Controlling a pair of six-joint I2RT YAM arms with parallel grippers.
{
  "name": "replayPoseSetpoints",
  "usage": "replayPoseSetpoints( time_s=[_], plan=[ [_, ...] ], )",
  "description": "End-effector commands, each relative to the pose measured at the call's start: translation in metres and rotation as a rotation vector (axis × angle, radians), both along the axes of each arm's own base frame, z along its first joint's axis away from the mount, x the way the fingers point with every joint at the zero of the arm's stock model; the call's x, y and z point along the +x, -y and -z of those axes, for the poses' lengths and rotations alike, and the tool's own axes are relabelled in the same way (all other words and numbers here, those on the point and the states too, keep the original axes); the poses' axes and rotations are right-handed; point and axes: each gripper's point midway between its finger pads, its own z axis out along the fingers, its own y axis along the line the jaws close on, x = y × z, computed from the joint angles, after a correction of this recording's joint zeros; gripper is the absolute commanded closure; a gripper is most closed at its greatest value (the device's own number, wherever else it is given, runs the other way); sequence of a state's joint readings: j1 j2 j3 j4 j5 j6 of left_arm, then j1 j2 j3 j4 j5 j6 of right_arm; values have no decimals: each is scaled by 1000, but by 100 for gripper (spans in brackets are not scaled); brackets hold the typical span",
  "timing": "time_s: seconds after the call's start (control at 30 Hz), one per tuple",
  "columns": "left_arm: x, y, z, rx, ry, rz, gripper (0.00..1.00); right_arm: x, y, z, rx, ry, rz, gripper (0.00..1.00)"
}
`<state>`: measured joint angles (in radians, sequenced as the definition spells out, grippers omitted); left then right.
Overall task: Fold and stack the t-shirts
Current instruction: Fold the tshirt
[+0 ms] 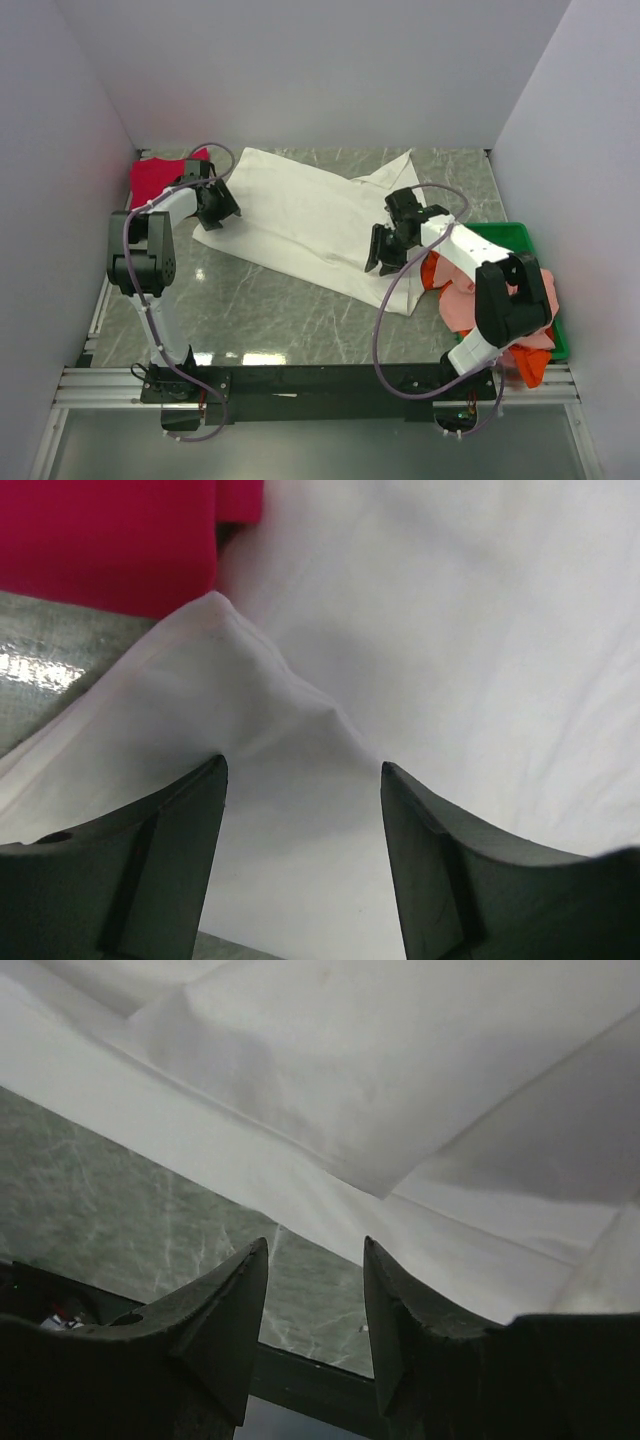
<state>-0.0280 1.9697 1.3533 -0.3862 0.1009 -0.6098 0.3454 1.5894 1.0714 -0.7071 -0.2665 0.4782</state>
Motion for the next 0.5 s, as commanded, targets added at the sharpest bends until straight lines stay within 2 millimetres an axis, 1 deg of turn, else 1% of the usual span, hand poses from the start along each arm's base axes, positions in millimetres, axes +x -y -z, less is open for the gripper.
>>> replayPoseSetpoints(
  time_s=[0.0, 0.1, 0.23, 0.37, 0.47],
  plan=[
    [9, -2, -17, 20, 58, 34, 32, 10, -15, 4, 48, 19, 13, 50],
    [12, -2, -17, 26, 57, 49, 32, 10, -12, 11, 11, 6, 30, 50],
    [14, -2, -18, 28, 58, 60, 31, 9, -4, 22, -50, -15, 58, 50],
    [13, 0, -21, 28, 61, 84, 31, 7, 1, 27, -78, -24, 82, 49],
    [11, 1, -19, 26, 51, 102, 31, 6, 1, 32, -90, -30, 99, 48]
  ],
)
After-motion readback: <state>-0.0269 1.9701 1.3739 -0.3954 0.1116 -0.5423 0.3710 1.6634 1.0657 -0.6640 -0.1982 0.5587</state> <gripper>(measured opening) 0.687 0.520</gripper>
